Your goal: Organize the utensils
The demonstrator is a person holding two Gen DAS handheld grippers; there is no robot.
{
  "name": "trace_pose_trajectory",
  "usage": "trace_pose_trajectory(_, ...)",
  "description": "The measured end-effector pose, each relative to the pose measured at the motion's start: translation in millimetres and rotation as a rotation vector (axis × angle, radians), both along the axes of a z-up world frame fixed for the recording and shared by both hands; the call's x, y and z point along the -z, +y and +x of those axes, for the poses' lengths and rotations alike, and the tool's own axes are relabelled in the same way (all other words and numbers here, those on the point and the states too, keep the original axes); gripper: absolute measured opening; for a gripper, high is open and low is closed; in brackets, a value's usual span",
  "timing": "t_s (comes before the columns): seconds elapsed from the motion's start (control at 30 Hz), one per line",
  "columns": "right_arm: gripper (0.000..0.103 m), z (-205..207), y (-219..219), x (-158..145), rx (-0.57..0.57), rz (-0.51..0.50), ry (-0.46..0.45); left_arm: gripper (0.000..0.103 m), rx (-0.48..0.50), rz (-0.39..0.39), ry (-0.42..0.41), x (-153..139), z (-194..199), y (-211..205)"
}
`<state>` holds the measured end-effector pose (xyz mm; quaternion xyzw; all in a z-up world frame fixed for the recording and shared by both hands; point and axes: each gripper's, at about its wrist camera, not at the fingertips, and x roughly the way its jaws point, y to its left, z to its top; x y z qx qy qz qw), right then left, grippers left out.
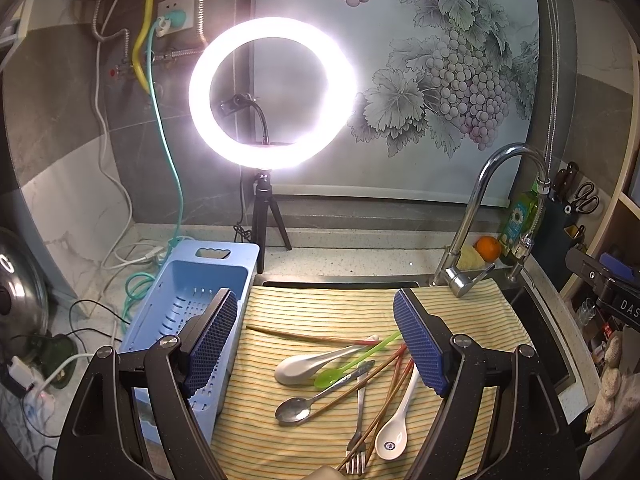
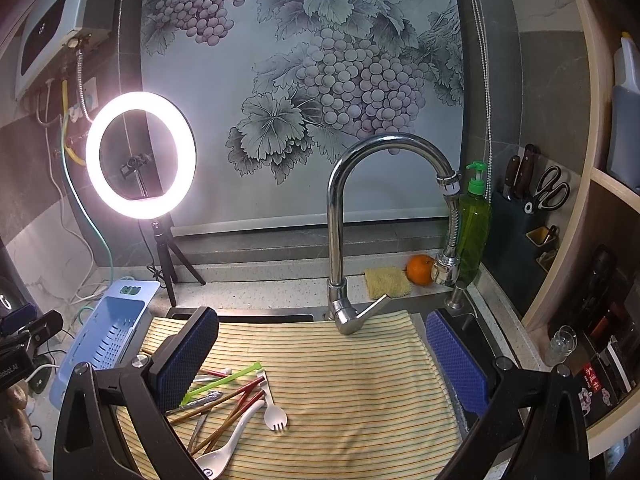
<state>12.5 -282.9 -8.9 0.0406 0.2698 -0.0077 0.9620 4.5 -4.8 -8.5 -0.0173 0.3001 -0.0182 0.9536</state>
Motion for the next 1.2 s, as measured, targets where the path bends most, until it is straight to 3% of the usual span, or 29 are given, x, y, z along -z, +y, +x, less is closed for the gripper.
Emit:
trace_pose_trajectory(0.97,0.103,10.0,-3.3,20.2,-0.012,0.004,0.042,0.081,0.017,0.002,0.060,20.3,7.3,-2.5)
trace_pose_trajectory(1.2,0.103,22.3,-1.5,44.8,-0.104,0.063,0.127,0.081,0.070,0.012,0.122,44.4,5.4,-2.6)
